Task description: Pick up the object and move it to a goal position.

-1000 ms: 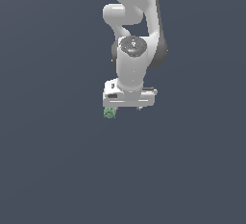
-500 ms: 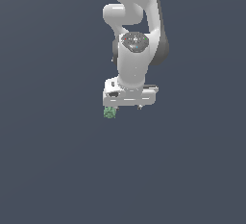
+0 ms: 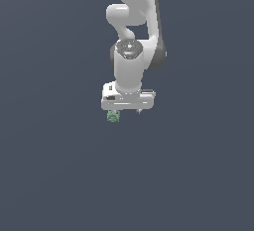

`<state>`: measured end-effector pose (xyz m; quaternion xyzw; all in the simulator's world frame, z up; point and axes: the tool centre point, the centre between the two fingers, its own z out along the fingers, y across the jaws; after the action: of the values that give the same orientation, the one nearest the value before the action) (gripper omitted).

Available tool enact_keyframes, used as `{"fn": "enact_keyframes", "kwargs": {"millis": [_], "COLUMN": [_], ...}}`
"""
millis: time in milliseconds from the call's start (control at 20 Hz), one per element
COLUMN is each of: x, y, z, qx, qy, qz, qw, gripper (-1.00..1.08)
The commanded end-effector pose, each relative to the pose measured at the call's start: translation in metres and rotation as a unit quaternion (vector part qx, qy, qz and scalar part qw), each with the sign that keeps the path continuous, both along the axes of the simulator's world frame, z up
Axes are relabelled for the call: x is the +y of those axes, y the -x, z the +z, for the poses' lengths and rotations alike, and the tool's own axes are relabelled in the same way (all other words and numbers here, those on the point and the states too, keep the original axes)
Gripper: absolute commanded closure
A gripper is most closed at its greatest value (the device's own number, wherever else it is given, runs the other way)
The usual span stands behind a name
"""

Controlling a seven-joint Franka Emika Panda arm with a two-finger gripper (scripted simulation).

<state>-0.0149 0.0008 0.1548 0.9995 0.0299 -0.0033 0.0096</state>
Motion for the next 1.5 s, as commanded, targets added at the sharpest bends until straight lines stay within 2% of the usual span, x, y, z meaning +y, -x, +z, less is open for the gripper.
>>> {"fn": "enact_keyframes", "kwargs": {"millis": [0, 350, 650, 1100, 1450], "x": [-0.012, -0.051, -0.069, -0.071, -0.072], "y": [0.008, 0.038, 0.054, 0.057, 0.058], "z": [-0.011, -0.045, -0.06, -0.067, -0.099], "qx": [0.0, -0.002, -0.003, -0.003, -0.003], "qy": [-0.002, -0.008, -0.009, -0.009, -0.009], "qz": [-0.009, -0.041, -0.057, -0.059, -0.06], "qw": [1.0, 0.9991, 0.9983, 0.9982, 0.9982], "gripper": [-0.92, -0.92, -0.92, -0.92, -0.92]}}
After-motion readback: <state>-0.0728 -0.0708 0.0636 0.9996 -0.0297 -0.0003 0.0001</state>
